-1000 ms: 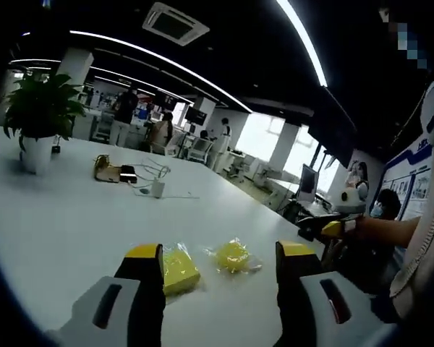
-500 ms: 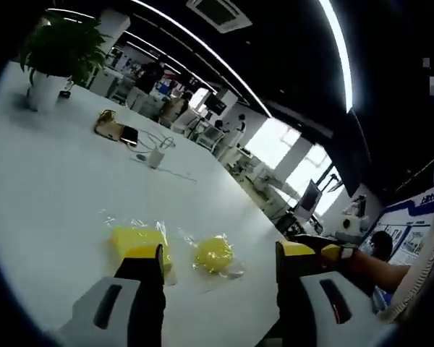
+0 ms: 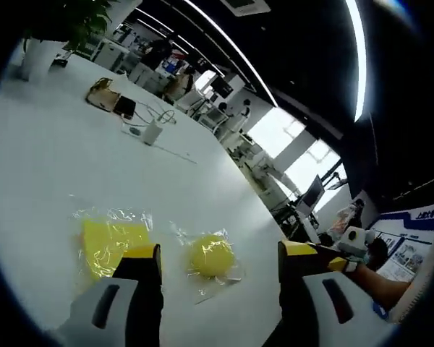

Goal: Compare the silicone blocks by pressing each to a similar depth, holding the contact briefly, and releasing to observe deformation and rebound differences across the visible hardness samples.

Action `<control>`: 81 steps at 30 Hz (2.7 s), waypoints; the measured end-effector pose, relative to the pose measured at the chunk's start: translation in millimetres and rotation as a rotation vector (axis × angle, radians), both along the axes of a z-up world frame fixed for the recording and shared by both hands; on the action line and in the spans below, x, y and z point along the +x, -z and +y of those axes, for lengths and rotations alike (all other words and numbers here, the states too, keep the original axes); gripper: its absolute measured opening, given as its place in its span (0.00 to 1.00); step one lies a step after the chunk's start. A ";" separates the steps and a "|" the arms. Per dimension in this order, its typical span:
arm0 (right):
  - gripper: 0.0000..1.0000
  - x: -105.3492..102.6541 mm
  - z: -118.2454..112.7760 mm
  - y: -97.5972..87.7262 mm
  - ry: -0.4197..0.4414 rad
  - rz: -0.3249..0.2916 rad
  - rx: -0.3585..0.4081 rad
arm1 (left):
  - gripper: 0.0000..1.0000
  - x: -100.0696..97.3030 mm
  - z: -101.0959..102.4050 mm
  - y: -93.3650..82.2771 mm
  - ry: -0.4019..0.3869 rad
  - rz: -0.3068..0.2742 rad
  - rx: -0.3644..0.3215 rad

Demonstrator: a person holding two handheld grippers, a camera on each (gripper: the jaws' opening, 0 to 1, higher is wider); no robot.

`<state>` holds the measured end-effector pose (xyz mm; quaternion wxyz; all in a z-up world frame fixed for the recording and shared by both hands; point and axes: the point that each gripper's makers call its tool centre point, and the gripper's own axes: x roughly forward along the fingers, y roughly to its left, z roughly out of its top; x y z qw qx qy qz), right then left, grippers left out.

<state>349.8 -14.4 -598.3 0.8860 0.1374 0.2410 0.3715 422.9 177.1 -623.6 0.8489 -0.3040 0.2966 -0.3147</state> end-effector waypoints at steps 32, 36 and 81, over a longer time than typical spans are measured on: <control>0.57 0.8 -18.1 20.3 0.056 0.063 0.001 | 0.51 56.9 -62.5 81.3 0.060 0.223 0.063; 0.57 1.3 -20.7 21.2 0.061 0.066 0.003 | 0.48 62.5 -65.5 85.9 0.051 0.249 0.067; 0.55 16.1 -23.3 12.2 0.058 0.021 0.055 | 0.00 60.0 -87.1 47.2 0.149 0.024 0.261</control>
